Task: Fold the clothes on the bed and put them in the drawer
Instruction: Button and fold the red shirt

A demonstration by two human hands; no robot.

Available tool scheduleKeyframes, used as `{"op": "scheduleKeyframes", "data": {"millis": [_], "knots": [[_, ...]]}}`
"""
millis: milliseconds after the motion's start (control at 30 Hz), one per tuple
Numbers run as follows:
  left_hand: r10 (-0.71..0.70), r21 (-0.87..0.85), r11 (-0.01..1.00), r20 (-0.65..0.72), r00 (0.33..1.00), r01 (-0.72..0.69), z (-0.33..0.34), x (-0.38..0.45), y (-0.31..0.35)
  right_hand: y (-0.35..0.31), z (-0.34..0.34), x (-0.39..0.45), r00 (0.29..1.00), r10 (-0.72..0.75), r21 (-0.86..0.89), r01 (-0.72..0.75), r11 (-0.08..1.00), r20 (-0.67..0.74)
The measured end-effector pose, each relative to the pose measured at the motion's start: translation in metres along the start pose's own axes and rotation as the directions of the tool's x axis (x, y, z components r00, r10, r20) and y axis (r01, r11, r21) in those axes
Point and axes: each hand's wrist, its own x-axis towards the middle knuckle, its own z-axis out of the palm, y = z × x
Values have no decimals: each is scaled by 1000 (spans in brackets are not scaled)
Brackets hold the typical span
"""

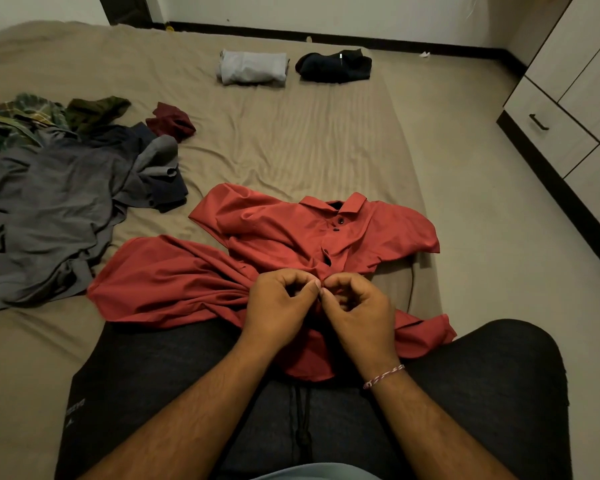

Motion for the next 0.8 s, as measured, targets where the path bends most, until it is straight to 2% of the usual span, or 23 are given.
{"op": "scheduleKeyframes", "data": {"millis": [133, 467, 633, 800], "knots": [[20, 78, 997, -13, 1000, -19, 2, 0, -3, -4, 0, 0, 1000, -8, 4, 8, 1000, 4], [76, 188, 979, 6, 997, -76, 4, 1, -7, -4, -3, 3, 993, 115, 133, -118, 984, 27], [162, 240, 959, -13, 987, -154, 5, -1, -7, -6, -4, 6, 987, 143, 224, -155, 962, 72], [193, 324, 931, -54, 980, -166, 3, 0, -9, -4, -6, 9, 967, 208, 309, -244, 919, 145]]}}
